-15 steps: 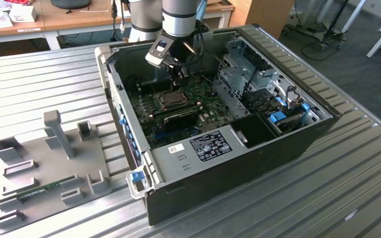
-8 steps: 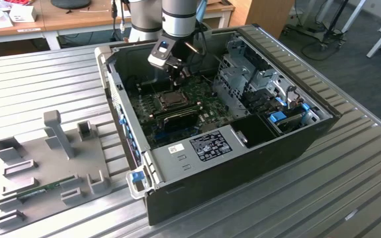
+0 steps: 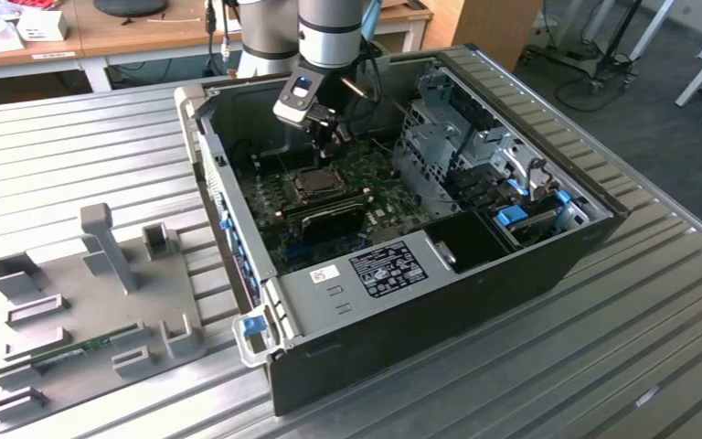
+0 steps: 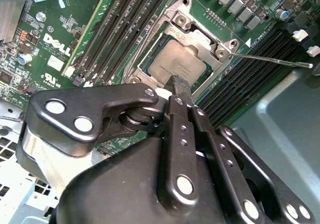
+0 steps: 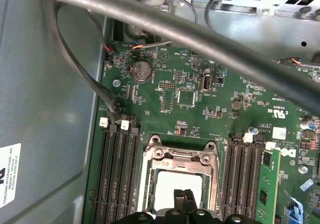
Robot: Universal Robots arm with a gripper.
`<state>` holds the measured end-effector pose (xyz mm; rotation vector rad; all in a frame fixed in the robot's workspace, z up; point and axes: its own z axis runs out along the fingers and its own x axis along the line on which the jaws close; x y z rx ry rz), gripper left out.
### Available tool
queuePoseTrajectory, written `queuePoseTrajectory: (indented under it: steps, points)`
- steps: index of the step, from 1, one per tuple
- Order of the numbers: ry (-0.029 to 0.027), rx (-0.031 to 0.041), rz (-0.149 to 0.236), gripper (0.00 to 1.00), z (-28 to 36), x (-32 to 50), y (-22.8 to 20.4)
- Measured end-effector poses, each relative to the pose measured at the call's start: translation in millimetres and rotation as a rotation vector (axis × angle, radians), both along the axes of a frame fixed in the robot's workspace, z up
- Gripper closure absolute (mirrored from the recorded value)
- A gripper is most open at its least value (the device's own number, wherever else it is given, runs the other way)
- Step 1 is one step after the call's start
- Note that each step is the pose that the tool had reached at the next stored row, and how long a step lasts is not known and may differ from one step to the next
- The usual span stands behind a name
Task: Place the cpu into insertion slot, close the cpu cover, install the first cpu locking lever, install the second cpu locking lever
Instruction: 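Close the cpu cover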
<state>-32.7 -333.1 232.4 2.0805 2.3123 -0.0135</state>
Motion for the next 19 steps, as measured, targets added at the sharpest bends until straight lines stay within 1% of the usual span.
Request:
queuePoseTrajectory:
  steps: [19]
  points:
    - [0.0,0.0,0.01,0.9,0.0,0.0,0.0]
